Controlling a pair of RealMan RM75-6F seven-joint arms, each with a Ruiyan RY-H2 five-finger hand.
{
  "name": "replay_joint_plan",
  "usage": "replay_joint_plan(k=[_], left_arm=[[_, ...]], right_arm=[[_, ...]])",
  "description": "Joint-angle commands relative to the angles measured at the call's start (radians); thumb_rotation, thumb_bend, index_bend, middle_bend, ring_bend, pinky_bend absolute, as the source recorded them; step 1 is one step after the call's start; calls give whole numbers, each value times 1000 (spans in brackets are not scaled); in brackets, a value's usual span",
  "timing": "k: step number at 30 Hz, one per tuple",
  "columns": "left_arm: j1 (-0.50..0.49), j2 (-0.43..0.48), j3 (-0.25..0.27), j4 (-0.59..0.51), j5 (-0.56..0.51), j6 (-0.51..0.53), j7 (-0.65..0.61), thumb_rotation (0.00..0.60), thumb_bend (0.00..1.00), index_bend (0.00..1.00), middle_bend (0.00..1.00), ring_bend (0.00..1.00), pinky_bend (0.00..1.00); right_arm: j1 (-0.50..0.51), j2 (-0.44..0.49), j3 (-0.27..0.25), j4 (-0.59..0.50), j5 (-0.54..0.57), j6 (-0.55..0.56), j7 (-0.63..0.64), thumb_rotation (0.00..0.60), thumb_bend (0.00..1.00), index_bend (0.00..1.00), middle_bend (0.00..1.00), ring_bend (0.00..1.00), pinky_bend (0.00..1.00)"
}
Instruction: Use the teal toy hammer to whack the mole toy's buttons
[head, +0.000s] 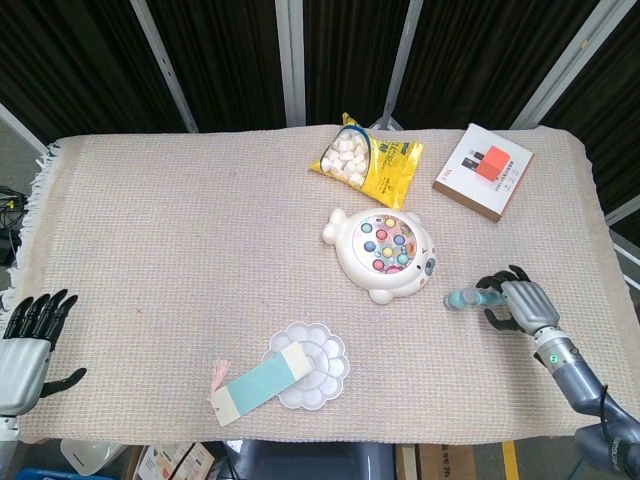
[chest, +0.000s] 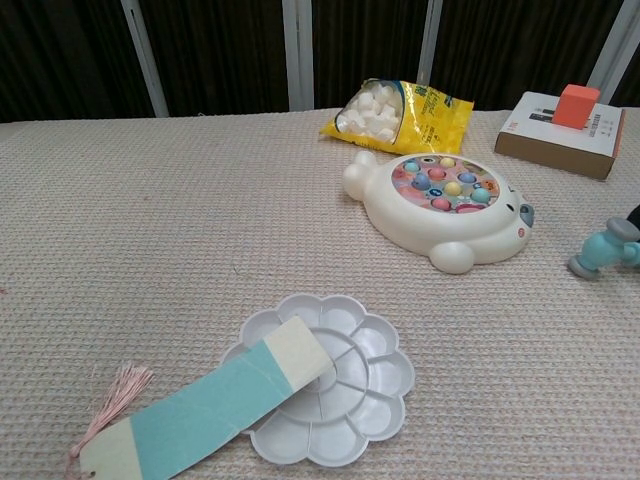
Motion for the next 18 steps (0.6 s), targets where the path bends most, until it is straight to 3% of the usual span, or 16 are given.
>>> replay_joint_plan(k=[1, 18], left_arm=[[-2, -1, -1, 2, -4, -4, -2, 600, 124, 0, 0, 0, 0], [-19, -6, -6, 22, -28, -36, -21, 600, 124, 0, 0, 0, 0]], right_arm=[[10, -10, 5, -6, 21, -17, -27, 600, 459, 334, 325, 186, 20], [28, -13, 22, -88, 105, -35, -186, 600, 489, 368, 360, 221, 20]])
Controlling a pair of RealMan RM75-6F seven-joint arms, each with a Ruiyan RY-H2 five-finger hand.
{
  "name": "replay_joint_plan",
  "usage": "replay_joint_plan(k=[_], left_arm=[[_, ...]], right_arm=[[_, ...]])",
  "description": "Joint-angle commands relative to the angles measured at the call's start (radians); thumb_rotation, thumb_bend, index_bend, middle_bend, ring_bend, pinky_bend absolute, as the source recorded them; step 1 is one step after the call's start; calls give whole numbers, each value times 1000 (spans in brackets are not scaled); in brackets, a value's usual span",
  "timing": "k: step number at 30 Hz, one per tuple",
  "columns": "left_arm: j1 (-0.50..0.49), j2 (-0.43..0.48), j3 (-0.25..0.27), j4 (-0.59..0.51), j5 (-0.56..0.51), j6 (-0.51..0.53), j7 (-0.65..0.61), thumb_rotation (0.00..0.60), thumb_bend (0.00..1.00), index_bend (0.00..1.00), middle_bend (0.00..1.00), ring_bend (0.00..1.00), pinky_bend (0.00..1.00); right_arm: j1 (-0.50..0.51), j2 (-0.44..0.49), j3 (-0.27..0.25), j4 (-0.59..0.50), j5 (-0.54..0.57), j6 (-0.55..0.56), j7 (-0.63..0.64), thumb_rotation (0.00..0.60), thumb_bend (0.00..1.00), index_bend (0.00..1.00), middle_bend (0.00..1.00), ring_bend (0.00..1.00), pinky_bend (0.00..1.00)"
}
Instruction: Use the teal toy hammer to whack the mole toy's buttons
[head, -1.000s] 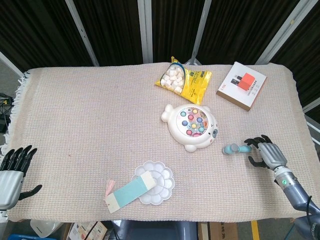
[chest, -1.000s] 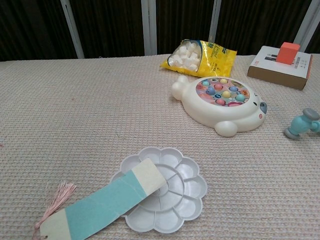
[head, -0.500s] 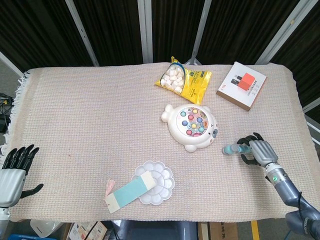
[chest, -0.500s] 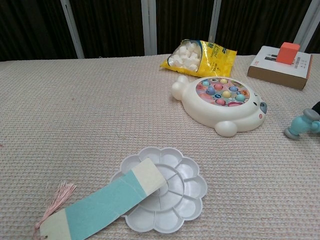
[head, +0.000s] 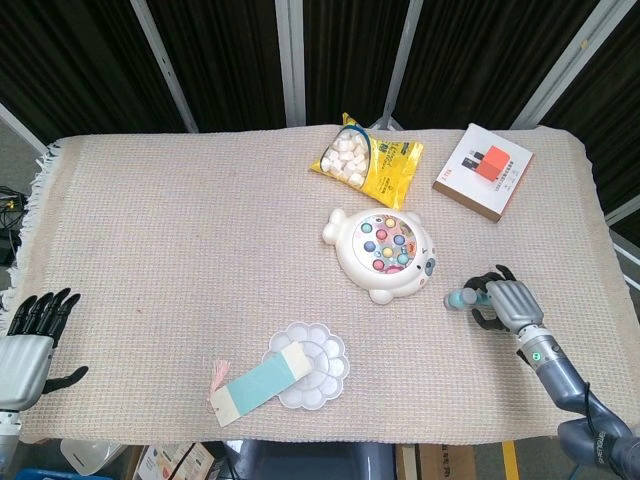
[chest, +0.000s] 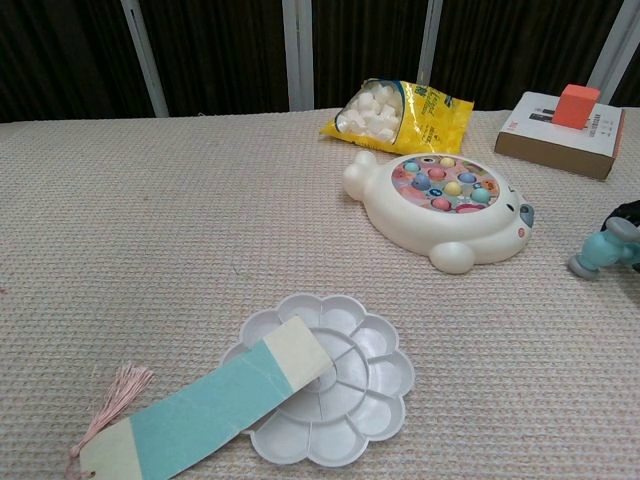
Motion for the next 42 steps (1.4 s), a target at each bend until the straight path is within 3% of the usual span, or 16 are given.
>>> replay_joint_plan(k=[1, 7, 28, 42], left_arm=[[-3, -1, -1, 6, -5, -6, -5, 600, 124, 0, 0, 0, 0], [-6, -4, -2, 20, -11, -10, -19, 600, 124, 0, 0, 0, 0], [-9, -9, -2, 43, -21, -14, -43, 600, 124, 0, 0, 0, 0], [-12, -12, -1, 51, -31, -22, -52, 600, 124, 0, 0, 0, 0]], right_arm=[[3, -3, 4, -13, 20, -5, -26, 600, 495, 373, 363, 223, 20], [6, -16, 5, -14, 43, -8, -58, 600, 561, 402, 385, 237, 21], [10, -35, 3, -16, 65, -4, -97, 600, 635, 503, 464, 302, 39], [20, -59, 10, 6, 74, -9, -97, 600, 680, 642, 592, 411, 65]])
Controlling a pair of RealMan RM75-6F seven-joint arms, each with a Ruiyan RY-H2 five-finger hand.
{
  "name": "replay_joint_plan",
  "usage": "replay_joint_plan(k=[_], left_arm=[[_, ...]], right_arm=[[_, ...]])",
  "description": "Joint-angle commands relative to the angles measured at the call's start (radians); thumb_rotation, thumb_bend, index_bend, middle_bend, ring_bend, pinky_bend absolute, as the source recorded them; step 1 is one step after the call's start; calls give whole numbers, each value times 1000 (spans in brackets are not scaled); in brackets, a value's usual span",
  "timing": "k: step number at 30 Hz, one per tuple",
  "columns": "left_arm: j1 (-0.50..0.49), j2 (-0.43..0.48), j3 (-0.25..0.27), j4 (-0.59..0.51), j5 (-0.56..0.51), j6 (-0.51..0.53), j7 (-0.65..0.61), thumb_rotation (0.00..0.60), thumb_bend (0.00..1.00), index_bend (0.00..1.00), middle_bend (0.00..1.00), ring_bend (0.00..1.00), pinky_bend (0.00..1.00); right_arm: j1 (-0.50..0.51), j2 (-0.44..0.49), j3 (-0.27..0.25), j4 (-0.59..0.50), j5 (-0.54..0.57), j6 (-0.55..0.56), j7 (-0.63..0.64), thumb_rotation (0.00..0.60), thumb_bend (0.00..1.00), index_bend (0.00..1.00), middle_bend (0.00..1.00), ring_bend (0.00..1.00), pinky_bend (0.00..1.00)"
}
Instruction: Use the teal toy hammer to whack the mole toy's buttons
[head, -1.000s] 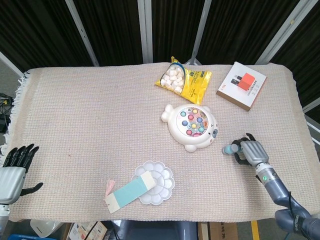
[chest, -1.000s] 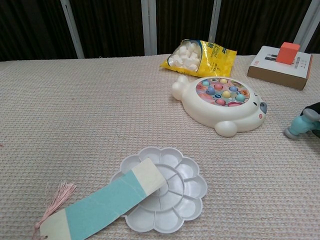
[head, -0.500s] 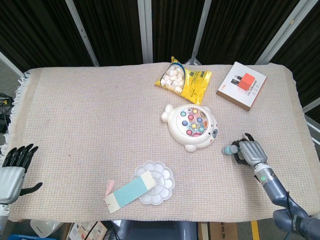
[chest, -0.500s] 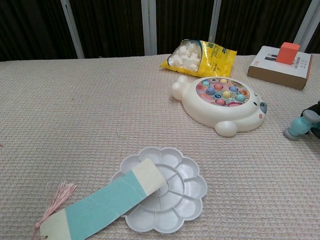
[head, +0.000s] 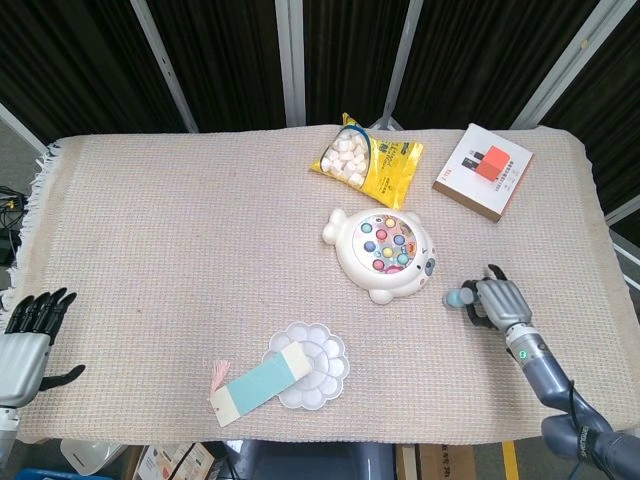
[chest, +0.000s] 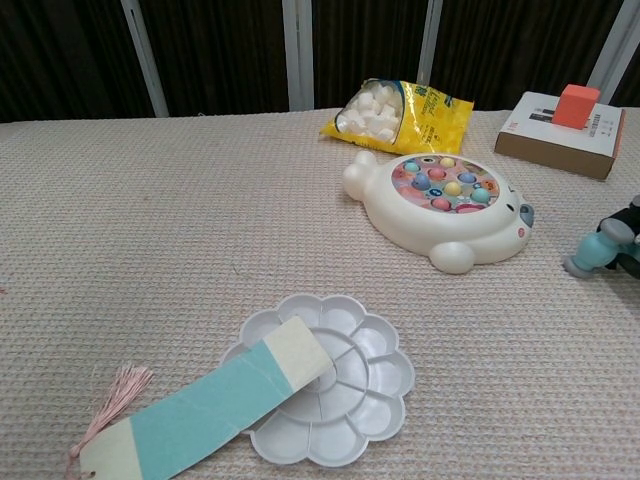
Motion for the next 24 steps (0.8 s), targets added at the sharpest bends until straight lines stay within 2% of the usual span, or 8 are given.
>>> replay_joint_plan(k=[1, 12, 17, 24], left_arm=[[0, 0, 0, 2, -2, -1, -2, 600, 124, 0, 0, 0, 0], [-2, -3, 0, 7, -6, -5, -6, 600, 124, 0, 0, 0, 0], [-6, -4, 0, 6, -3, -7, -3, 600, 124, 0, 0, 0, 0], [-11, -6, 2, 1, 4, -12, 2, 600, 124, 0, 0, 0, 0]], right_arm=[[2, -4, 4, 3, 0, 4, 3, 600, 685, 654, 602, 420, 68], [-1, 6, 18, -16, -33, 47, 51, 600, 835, 842, 746, 564, 161], [3, 63, 26, -98, -78, 78, 86, 600, 899, 912, 795, 617, 198], [46, 173, 59, -269, -112, 66, 86, 600, 925, 963, 829, 653, 231]])
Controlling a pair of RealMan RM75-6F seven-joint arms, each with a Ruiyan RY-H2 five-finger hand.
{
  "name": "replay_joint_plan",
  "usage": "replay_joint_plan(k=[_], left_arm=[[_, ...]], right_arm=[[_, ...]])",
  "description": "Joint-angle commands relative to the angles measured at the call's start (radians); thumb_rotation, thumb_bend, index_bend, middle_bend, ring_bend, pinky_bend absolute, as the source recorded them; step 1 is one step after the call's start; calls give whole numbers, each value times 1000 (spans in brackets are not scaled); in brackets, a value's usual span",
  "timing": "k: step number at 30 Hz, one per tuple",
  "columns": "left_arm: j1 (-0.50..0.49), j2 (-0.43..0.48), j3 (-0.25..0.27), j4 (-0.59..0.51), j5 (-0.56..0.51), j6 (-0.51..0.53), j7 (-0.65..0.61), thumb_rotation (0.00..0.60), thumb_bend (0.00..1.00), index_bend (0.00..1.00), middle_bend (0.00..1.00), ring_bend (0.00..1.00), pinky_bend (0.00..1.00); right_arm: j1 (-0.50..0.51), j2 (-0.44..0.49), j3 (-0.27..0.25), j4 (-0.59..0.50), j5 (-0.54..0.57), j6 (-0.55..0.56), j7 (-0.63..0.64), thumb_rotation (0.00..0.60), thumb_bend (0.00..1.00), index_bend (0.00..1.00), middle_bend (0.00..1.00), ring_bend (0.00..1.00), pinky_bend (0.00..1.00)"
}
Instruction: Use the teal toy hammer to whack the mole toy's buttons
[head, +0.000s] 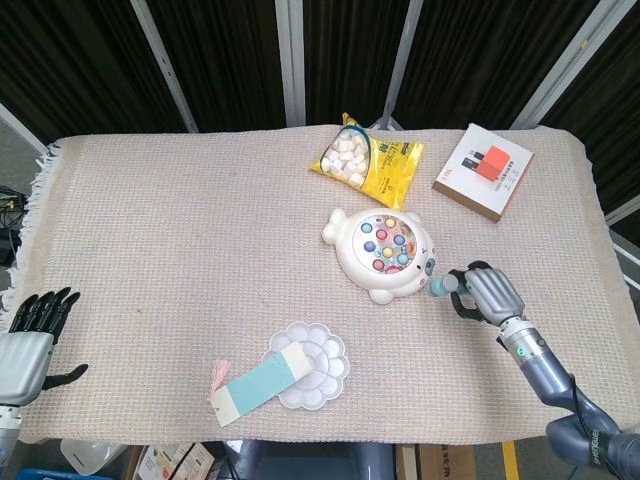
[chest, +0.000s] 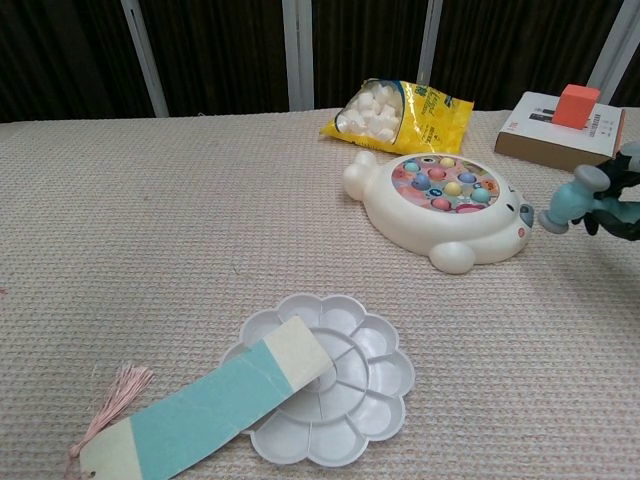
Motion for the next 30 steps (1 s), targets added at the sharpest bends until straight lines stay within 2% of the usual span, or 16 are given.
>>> replay_joint_plan(k=[1, 3, 4, 6, 13, 18, 24, 30], left_arm=[[-3, -1, 1, -3, 3, -4, 4, 600, 124, 0, 0, 0, 0], [-5, -1, 1, -6, 5, -5, 8, 600, 124, 0, 0, 0, 0], [-6, 0, 1, -8, 6, -6, 13, 600, 124, 0, 0, 0, 0], [-7, 1, 1, -11, 3, -7, 17, 600, 124, 0, 0, 0, 0], [-10, 1, 0, -16, -10, -17, 23, 600, 124, 0, 0, 0, 0], [-14, 0, -1, -17, -20, -26, 27, 600, 125, 0, 0, 0, 0], [-20, -1, -4, -20, -34, -38, 34, 600, 125, 0, 0, 0, 0], [-21, -2, -5, -21, -41, -41, 37, 600, 125, 0, 0, 0, 0]], right_arm=[[43, 69, 31, -100, -7, -30, -3, 600, 926, 964, 831, 654, 233], [71, 89, 47, -129, 12, -65, -20, 600, 930, 969, 832, 656, 238], [125, 105, 73, -142, 49, -135, -51, 600, 930, 970, 833, 656, 238], [163, 122, 87, -152, 110, -199, -84, 600, 930, 973, 834, 658, 238], [267, 137, 97, -143, 296, -299, -226, 600, 930, 989, 842, 666, 247], [327, 125, 76, -119, 415, -315, -320, 600, 931, 992, 844, 668, 248], [421, 88, 9, -56, 584, -335, -452, 600, 931, 995, 845, 669, 249], [463, 67, -26, -41, 664, -325, -503, 600, 931, 996, 845, 670, 249]])
